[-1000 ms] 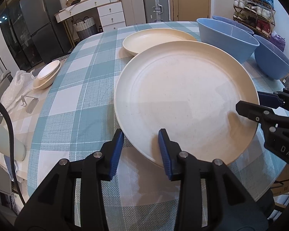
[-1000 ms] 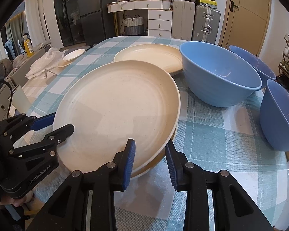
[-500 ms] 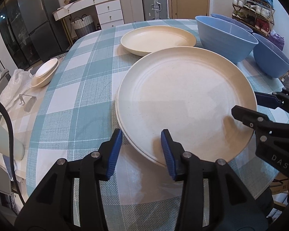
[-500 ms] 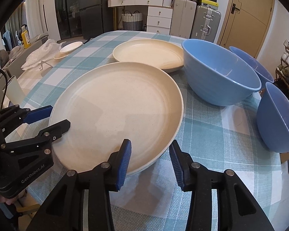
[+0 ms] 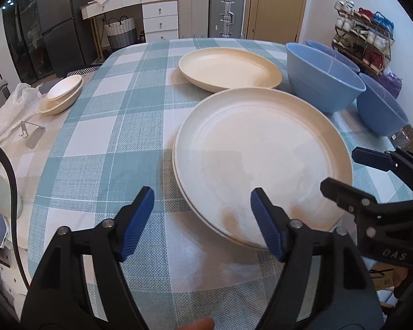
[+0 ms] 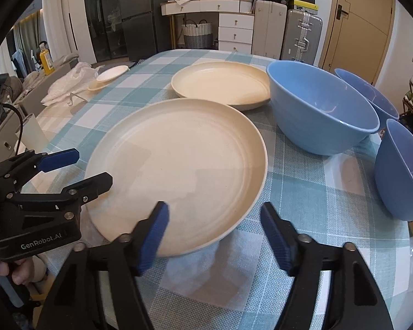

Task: Organize plates and bowls

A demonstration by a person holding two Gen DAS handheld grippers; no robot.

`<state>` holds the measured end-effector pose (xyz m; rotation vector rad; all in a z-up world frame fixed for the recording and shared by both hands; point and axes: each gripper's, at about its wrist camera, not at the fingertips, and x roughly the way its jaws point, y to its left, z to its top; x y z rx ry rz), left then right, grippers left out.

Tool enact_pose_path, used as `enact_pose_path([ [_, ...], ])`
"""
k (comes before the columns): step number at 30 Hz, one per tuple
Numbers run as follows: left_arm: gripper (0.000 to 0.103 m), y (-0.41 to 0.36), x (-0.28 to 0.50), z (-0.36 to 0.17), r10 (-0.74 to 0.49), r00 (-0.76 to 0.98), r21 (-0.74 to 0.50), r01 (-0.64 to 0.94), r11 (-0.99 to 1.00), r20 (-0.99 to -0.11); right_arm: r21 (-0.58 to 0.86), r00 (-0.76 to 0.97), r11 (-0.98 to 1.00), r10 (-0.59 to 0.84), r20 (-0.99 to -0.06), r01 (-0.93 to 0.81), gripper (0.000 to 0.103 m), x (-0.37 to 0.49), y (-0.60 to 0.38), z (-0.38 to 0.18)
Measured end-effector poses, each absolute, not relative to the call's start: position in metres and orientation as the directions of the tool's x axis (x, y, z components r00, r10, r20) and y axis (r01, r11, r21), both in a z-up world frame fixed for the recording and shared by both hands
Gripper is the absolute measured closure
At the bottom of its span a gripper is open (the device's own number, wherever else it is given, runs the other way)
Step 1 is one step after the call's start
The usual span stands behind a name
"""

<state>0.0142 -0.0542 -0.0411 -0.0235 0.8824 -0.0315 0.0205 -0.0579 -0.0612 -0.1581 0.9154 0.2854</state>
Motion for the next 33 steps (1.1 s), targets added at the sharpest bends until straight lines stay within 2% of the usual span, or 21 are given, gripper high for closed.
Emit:
enact_pose_path([
  [5, 0.026, -0.046, 0.013, -0.031, -0.06, 0.646, -0.074, 0.006, 0.997, -0.761, -0.006, 0.602, 0.948, 0.197, -0.774, -0.319, 0.015, 0.018, -0.059, -0.047],
  [7, 0.026, -0.044, 0.013, -0.027, -0.062, 0.65, -0.082, 0.0, 0.997, -0.757, -0.008, 0.61, 0.947, 0.2, -0.767, -0.321, 0.005, 0.018, -0.059, -0.041],
  [10, 0.025, -0.041, 0.014, -0.02, -0.06, 0.657, -0.085, -0.007, 0.996, -0.751, -0.012, 0.624, 0.946, 0.205, -0.754, -0.325, 0.002, 0.019, -0.059, -0.031],
  [13, 0.018, -0.038, 0.017, -0.011, -0.056, 0.666, -0.087, -0.013, 0.996, -0.744, -0.007, 0.638, 0.942, 0.221, -0.737, -0.334, 0.001, 0.021, -0.06, -0.019],
  [16, 0.002, -0.033, 0.02, 0.0, -0.059, 0.681, -0.103, -0.024, 0.994, -0.73, 0.001, 0.643, 0.933, 0.248, -0.725, -0.36, 0.0, 0.023, -0.059, -0.006],
  [33, 0.002, 0.007, 0.068, 0.052, -0.027, 0.694, -0.144, -0.112, 0.983, -0.72, 0.01, 0.664, 0.903, 0.323, -0.674, -0.43, 0.0, 0.07, -0.058, 0.076],
])
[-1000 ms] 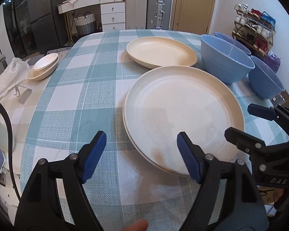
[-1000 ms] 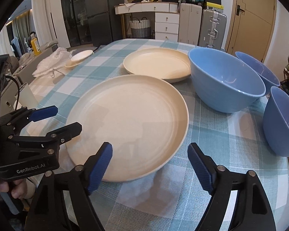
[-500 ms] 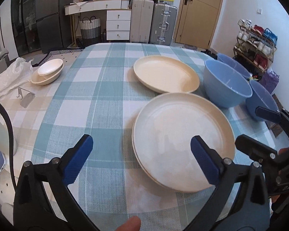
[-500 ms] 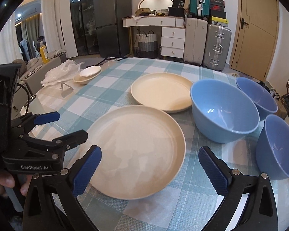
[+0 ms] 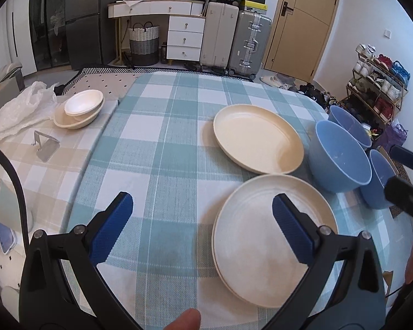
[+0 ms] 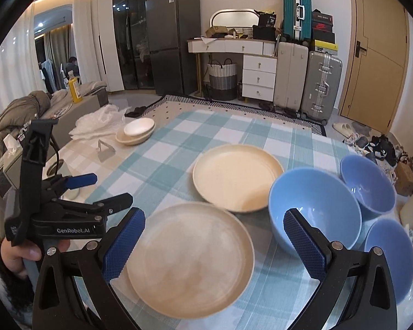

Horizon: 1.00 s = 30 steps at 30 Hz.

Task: Organize plates and bowls

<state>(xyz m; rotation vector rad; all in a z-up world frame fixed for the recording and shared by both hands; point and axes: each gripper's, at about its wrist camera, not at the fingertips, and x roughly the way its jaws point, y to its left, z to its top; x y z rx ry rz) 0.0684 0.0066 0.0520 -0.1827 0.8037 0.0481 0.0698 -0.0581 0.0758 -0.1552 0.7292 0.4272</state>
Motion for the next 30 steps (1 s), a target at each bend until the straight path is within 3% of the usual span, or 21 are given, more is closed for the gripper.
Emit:
enact_pose_path([
  [15, 0.002, 0.02, 0.137, 0.062, -0.051, 0.679, -0.165, -0.105, 0.981, -0.732, 0.068, 0.667, 0.937, 0.294, -0.685, -0.343, 0.0, 0.141, -0.065, 0.093],
  [30, 0.002, 0.017, 0.212, 0.0, -0.064, 0.605, -0.192, -0.15, 0.97, -0.794, 0.097, 0.654, 0.959, 0.253, -0.713, -0.266, 0.0, 0.192, -0.081, 0.067],
])
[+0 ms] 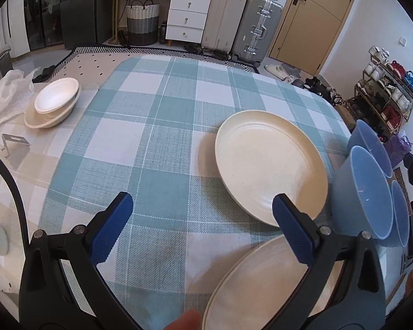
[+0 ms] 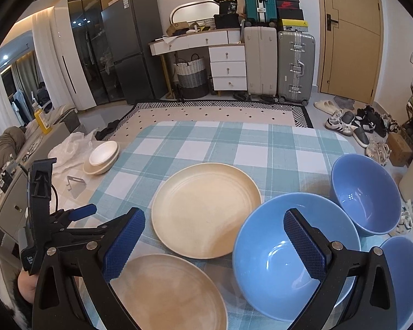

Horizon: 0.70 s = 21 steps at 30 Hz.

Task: Organize plates and bowls

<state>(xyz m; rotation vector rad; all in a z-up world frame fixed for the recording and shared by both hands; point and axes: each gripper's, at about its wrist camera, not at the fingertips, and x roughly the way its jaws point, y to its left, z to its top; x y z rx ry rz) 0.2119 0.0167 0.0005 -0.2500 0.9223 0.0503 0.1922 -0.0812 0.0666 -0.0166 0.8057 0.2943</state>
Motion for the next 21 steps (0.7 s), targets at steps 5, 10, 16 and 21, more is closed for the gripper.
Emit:
enact_pose_path([
  [5, 0.002, 0.01, 0.232, -0.024, -0.048, 0.567, -0.17, -0.165, 0.972, -0.822, 0.082, 0.643, 0.961, 0.24, -0.727, -0.265, 0.001, 0.197, -0.081, 0.053],
  [10, 0.002, 0.009, 0.247, -0.04, -0.037, 0.544, -0.157, -0.177, 0.972, -0.838, 0.077, 0.636, 0.959, 0.24, -0.734, -0.272, 0.001, 0.2, -0.08, 0.045],
  [16, 0.002, 0.009, 0.261, -0.053, 0.005, 0.519, -0.114, -0.198, 0.974, -0.855, 0.078, 0.629, 0.96, 0.235, -0.741, -0.267, 0.001, 0.208, -0.079, 0.039],
  [21, 0.002, 0.014, 0.268, -0.063, 0.029, 0.498, -0.094, -0.221, 0.971, -0.867, 0.076, 0.624, 0.961, 0.232, -0.746, -0.267, 0.001, 0.21, -0.079, 0.037],
])
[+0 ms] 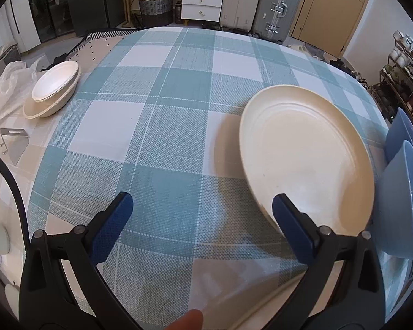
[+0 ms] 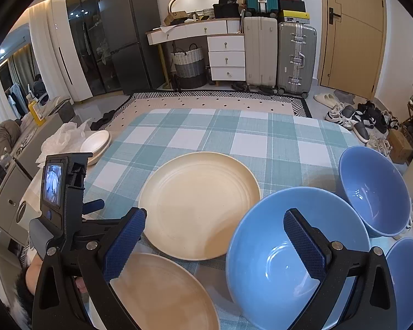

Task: Organize plates and bowls

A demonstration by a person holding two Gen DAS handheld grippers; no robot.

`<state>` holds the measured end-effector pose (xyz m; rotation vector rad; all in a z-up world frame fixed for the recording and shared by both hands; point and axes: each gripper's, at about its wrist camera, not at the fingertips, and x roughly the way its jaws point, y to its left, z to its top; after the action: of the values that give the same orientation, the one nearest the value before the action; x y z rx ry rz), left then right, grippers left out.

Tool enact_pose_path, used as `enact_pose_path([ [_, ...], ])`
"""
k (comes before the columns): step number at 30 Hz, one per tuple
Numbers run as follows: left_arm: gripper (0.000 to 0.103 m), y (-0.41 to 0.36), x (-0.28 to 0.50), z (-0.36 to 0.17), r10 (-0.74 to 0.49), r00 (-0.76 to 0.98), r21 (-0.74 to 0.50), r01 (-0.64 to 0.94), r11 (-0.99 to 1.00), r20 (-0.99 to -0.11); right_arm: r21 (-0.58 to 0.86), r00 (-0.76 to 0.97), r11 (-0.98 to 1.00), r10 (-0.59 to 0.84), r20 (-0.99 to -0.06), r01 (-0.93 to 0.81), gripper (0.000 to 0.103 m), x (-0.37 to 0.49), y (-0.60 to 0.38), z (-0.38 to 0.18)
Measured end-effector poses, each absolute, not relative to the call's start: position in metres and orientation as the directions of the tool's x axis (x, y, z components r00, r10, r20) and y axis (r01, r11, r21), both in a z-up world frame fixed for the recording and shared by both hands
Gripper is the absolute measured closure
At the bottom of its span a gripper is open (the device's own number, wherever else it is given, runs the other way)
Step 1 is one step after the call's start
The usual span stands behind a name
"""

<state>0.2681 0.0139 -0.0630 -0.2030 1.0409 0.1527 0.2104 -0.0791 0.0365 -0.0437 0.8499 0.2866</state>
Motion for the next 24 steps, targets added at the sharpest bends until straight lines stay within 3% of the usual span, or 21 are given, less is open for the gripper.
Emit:
enact_pose_path([
  [24, 0.006, 0.086, 0.231, -0.066, 0.054, 0.515, -0.139, -0.328, 0.934, -0.855, 0.073, 0.567, 0.937, 0.267, -0.779, -0.341, 0.001, 0.22, -0.036, 0.016],
])
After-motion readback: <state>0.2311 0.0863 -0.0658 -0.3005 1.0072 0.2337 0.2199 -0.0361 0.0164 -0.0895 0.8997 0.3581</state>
